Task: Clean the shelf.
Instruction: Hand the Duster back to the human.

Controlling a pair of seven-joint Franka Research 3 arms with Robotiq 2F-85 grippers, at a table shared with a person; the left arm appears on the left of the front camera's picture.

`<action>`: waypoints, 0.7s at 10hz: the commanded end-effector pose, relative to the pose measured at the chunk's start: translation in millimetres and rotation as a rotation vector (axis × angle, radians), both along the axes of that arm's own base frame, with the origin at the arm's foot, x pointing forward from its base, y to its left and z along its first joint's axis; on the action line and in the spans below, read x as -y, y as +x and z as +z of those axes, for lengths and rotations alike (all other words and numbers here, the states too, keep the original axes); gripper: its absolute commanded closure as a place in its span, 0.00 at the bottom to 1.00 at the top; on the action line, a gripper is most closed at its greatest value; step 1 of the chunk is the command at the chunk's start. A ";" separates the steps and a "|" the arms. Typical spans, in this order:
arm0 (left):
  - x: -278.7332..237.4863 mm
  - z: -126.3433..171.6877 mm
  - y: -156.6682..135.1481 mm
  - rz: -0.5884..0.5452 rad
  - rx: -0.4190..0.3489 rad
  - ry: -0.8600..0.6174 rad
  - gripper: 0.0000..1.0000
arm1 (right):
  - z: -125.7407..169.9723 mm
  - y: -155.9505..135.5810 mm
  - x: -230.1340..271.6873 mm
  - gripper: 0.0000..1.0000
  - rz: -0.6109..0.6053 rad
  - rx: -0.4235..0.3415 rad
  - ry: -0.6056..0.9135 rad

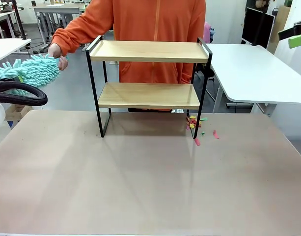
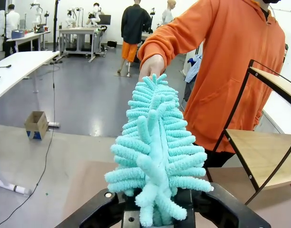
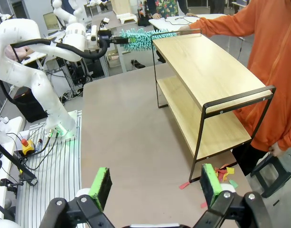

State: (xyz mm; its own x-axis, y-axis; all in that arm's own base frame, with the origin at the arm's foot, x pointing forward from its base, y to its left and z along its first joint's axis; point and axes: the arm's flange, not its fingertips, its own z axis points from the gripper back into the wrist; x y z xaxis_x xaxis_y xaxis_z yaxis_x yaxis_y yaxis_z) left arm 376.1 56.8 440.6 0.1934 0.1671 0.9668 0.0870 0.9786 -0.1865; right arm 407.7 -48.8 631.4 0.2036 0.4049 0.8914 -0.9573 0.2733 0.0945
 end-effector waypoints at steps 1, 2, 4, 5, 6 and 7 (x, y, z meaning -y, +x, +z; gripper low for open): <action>3.0 16.1 -10.7 0.011 -0.017 -0.042 0.26 | 0.6 -1.3 1.6 0.00 0.013 0.011 -0.012; 4.7 21.8 -15.0 0.010 -0.028 -0.055 0.00 | 0.6 -1.3 1.6 0.00 0.013 0.011 -0.012; 2.0 49.4 -18.3 0.022 -0.047 -0.106 0.00 | 0.6 -1.3 1.6 0.00 0.013 0.011 -0.012; -4.4 74.3 -24.1 0.042 -0.044 -0.168 0.00 | 0.6 -1.3 1.6 0.00 0.013 0.011 -0.012; -13.3 101.7 -31.1 0.054 -0.022 -0.232 0.00 | 0.6 -1.3 1.6 0.00 0.013 0.011 -0.012; -28.9 130.6 -39.7 0.040 -0.019 -0.324 0.00 | 0.6 -1.3 1.6 0.00 0.013 0.011 -0.012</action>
